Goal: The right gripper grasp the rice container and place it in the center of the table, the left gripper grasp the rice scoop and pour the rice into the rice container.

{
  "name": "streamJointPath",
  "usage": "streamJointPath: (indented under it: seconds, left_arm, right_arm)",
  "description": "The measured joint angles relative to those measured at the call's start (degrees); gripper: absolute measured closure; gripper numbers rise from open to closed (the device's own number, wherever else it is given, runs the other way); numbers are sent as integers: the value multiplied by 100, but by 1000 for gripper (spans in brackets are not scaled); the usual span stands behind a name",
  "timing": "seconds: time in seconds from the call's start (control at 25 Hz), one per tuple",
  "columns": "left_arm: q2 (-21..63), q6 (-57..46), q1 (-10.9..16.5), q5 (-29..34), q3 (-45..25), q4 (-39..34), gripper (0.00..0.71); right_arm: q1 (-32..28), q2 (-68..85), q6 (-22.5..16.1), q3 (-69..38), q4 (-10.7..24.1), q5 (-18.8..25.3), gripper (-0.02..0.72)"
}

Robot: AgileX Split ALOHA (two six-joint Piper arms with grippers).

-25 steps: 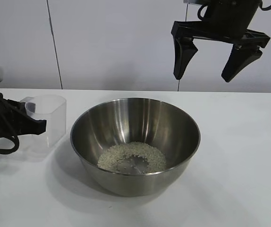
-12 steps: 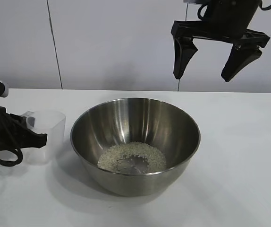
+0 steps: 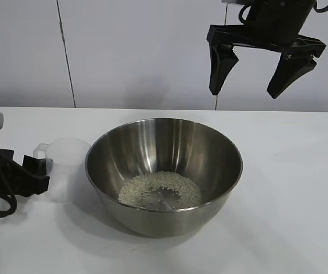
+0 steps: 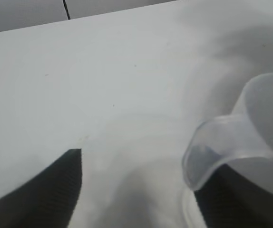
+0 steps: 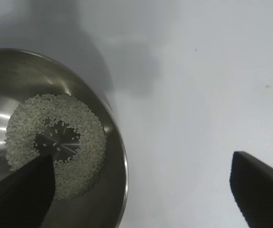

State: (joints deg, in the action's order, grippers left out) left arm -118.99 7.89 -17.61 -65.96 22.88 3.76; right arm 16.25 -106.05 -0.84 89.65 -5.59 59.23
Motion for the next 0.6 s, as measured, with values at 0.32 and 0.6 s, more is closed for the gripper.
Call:
streamJointPath:
  seconds: [0.32,0.6]
  left_arm:
    - [607,14,0,0,-1097,31,35]
    - [2317,-694,4,1731,-1248,-376,17]
  right_arm:
    - [0,0,0,0,0,-5,9]
    - [0,0,0,0,-15,-11,9]
